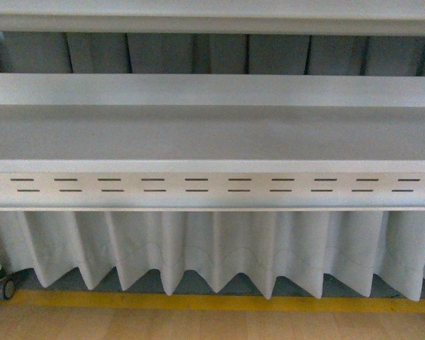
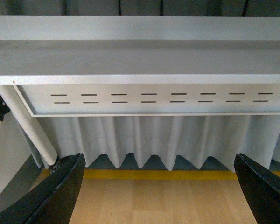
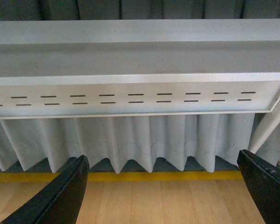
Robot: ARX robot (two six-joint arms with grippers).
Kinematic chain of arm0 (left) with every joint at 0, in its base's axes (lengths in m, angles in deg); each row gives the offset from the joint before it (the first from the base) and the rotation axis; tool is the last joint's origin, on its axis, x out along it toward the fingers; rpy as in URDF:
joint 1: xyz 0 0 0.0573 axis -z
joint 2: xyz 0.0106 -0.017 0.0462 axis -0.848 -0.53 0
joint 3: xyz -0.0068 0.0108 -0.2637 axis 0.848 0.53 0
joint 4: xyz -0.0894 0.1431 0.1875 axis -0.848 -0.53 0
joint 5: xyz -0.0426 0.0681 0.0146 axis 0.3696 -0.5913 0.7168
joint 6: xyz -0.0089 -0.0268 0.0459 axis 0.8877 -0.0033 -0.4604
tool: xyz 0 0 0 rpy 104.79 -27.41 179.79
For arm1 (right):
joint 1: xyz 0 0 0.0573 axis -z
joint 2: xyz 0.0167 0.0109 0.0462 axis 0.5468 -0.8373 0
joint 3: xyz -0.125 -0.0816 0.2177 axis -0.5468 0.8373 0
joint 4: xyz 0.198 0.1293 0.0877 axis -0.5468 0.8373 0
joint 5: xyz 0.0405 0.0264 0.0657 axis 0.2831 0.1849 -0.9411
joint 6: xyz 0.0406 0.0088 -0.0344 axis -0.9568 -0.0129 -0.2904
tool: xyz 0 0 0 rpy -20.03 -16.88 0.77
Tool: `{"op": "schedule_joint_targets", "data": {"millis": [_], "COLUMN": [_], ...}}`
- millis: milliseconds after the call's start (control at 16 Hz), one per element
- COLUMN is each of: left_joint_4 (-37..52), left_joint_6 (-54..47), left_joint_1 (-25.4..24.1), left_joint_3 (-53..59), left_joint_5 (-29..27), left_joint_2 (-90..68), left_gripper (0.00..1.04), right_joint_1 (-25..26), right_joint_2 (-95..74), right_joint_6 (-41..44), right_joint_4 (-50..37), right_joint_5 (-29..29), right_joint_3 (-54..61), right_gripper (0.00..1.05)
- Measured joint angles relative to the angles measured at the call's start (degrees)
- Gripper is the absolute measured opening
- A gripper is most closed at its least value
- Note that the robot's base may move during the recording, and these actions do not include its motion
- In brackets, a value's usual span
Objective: Wind up and store yellow beetle toy
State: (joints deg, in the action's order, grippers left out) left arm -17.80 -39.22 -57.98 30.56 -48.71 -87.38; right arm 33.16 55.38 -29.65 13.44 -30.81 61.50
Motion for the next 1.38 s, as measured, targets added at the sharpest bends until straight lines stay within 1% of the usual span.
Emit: {"op": "schedule_joint_targets", "data": {"millis": [1377], "left_joint_4": [-0.09], "left_joint_6": [-0.02], "left_joint_1": [0.0], "left_joint_3": [0.0], "left_joint_5": [-0.04], "left_joint_2": [0.0], "left_gripper": [0.98], "right_joint_1": [0.0], "right_joint_2": [0.0], "right_joint_6": [0.0], "right_joint_4": [0.09], "right_joint_5": [0.02], "right_joint_3": [0.0], "right_gripper": [0.98]}}
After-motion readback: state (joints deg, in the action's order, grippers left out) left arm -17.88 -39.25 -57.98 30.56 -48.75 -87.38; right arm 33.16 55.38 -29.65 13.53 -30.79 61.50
